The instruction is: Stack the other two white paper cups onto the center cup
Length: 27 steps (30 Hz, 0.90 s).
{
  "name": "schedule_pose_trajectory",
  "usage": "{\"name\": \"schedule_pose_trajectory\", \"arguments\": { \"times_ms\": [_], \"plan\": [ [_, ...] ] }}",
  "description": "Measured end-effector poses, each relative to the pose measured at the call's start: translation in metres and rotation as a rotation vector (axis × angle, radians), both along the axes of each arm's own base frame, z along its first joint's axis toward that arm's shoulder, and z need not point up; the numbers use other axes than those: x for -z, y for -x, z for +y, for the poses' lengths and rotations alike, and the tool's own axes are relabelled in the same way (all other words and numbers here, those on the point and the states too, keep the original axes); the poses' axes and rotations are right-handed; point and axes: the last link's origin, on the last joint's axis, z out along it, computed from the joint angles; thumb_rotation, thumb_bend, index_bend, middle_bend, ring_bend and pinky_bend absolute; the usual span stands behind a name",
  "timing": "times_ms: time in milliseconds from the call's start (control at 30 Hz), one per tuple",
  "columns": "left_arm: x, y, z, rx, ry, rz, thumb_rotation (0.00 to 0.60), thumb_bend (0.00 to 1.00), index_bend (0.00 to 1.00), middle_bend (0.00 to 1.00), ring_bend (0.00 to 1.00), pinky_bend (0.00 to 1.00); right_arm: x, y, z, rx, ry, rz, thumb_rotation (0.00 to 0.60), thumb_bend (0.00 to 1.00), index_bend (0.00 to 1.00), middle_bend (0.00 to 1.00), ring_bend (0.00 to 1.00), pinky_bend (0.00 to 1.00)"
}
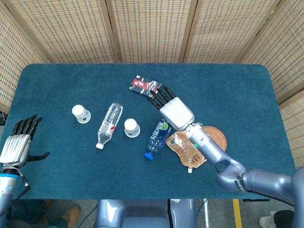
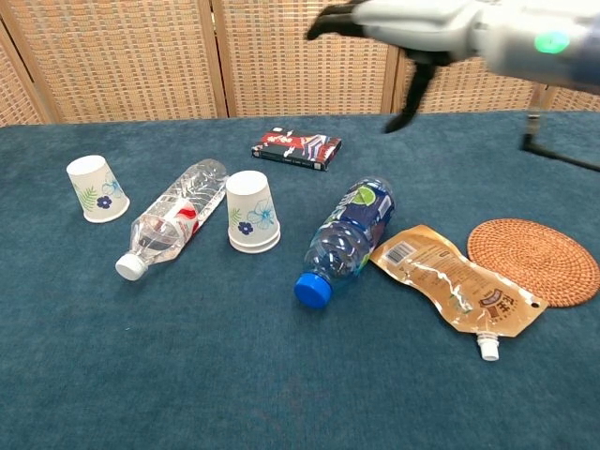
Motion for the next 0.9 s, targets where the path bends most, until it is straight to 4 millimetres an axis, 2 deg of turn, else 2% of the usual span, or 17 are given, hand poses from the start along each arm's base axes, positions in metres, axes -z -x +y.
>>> {"name": "schedule_pose_trajectory", "arguments": {
  "times_ms": [67,167,200,300,400,500,667,900],
  "plan": [
    [-0.003,0.003,0.007,0.019,-0.006,0.025,0.600,0.00,0.00,0.00,0.00,0.00,-0.011,0.029,0.006,-0.011,0.010,-0.016,0.600,0.00,0.00,0.00,0.00,0.00],
    [-0.008,0.008,0.024,0.051,-0.011,0.062,0.600,0.00,0.00,0.00,0.00,0.00,-0.032,0.088,0.022,0.020,0.029,-0.048,0.600,0.00,0.00,0.00,0.00,0.00],
    [-0.009,0.008,0.033,0.065,-0.007,0.072,0.600,0.00,0.00,0.00,0.00,0.00,-0.039,0.111,0.031,0.045,0.036,-0.061,0.600,0.00,0.00,0.00,0.00,0.00],
    [-0.011,0.007,0.055,0.103,0.012,0.111,0.600,0.00,0.00,0.00,0.00,0.00,-0.051,0.159,0.057,0.131,0.049,-0.091,0.600,0.00,0.00,0.00,0.00,0.00],
    [-0.006,0.002,0.073,0.124,0.051,0.146,0.600,0.00,0.00,0.00,0.00,0.00,-0.058,0.192,0.086,0.224,0.079,-0.129,0.600,0.00,0.00,0.00,0.00,0.00],
    [0.001,-0.005,0.092,0.143,0.097,0.183,0.600,0.00,0.00,0.00,0.00,0.00,-0.059,0.205,0.106,0.287,0.096,-0.167,0.600,0.00,0.00,0.00,0.00,0.00],
    [0.021,-0.012,0.123,0.148,0.173,0.229,0.600,0.00,0.00,0.00,0.00,0.00,-0.058,0.212,0.139,0.371,0.119,-0.206,0.600,0.00,0.00,0.00,0.00,0.00],
    [0.064,-0.020,0.164,0.136,0.257,0.240,0.600,0.00,0.03,0.00,0.00,0.02,-0.066,0.213,0.149,0.372,0.173,-0.178,0.600,0.00,0.00,0.00,0.00,0.00]
  ]
}}
